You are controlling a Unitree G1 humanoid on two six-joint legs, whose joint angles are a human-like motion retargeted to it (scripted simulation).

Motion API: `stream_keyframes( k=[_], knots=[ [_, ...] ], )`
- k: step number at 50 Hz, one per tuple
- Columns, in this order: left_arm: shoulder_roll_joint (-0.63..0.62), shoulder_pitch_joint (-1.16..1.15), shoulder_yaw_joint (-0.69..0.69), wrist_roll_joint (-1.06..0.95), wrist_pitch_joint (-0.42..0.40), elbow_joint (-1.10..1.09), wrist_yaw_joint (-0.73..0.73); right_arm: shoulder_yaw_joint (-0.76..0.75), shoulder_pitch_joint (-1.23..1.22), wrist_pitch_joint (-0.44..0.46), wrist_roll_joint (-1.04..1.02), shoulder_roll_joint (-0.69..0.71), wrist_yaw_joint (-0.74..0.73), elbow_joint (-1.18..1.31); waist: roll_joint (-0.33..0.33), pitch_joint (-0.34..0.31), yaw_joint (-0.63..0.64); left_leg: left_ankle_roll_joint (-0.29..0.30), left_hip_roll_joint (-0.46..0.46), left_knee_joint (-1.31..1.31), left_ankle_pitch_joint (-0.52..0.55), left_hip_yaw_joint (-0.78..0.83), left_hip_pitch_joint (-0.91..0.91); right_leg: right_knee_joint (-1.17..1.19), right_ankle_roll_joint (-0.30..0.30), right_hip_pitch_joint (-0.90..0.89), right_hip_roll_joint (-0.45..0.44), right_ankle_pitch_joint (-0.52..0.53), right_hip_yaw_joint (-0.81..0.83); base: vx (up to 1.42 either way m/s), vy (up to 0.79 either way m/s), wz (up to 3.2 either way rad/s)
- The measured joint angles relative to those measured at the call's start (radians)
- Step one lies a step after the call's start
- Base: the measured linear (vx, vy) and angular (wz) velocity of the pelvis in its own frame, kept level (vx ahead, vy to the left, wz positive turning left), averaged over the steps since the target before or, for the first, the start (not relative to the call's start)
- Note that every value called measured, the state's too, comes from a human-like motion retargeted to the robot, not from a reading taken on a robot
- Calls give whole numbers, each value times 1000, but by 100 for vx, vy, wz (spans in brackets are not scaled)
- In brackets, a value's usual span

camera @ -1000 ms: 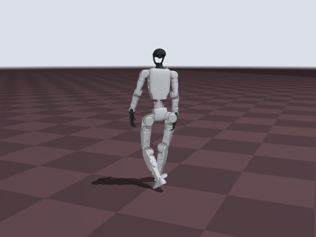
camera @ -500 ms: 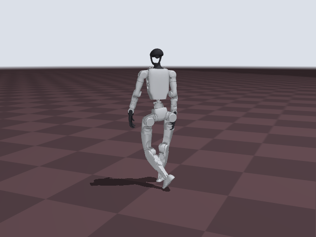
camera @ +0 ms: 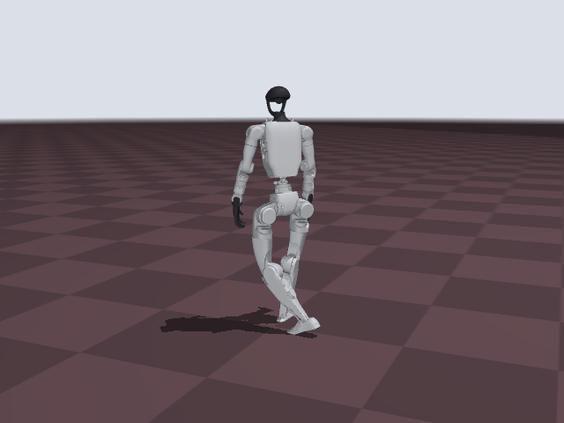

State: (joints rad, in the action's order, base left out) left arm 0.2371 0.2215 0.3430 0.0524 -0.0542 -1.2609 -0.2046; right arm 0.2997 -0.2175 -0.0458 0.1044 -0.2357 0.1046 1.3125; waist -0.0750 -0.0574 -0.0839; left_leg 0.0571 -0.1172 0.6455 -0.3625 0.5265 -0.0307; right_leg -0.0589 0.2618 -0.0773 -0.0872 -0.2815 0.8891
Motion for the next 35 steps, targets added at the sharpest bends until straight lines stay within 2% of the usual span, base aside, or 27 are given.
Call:
stream_keyframes(
  k=[5, 12, 16, 22, 26, 30, 35],
  knots=[
    [-5, 12, 15, 21, -5, 2, -1, 4, -12, -2, -8, -3, 5, -1, 17, -13, -2, -18, 36, -76, -26, 20, -24, 4, -28, -41, 21, 46, -74, -12, 1, 28],
    [-12, 15, 37, 60, -7, -7, -5, 5, -5, -3, -16, -1, 10, -3, 35, -38, -15, -32, 66, -138, -29, 18, -63, 94, -159, -124, 70, 107, -294, -3, 3, 38],
    [-18, 0, 41, 81, -5, -21, -9, 6, 6, -3, -19, 4, 14, 1, 39, -44, -18, -32, 70, -136, -23, 9, -72, 159, -196, -160, 86, 98, -370, 6, -1, 18],
    [-34, -26, 37, 98, 0, -43, -14, 7, -5, -2, -26, 13, 21, 2, 40, -42, -15, -24, 46, -72, 33, 8, -65, 237, -201, -179, 96, 54, -416, 14, -3, 4],
    [-32, -24, 25, 103, 4, -41, -10, 6, -11, -1, -27, 16, 27, -1, 34, -43, -7, -3, -2, 31, 127, 7, -39, 255, -192, -163, 84, 33, -433, 18, -4, -2],
    [-28, -26, 11, 105, 10, -31, -5, 3, -12, 1, -26, 17, 34, -7, 17, -50, 10, 43, -62, 169, 226, -34, 10, 250, -180, -129, 47, 24, -449, 18, -3, -15],
    [-22, -26, -1, 103, 18, -12, 2, -6, -10, 7, -23, 9, 40, -17, -9, -57, 40, 63, -140, 335, 226, -90, 83, 221, -166, -77, -6, 22, -467, 17, -1, -17]
  ],
)
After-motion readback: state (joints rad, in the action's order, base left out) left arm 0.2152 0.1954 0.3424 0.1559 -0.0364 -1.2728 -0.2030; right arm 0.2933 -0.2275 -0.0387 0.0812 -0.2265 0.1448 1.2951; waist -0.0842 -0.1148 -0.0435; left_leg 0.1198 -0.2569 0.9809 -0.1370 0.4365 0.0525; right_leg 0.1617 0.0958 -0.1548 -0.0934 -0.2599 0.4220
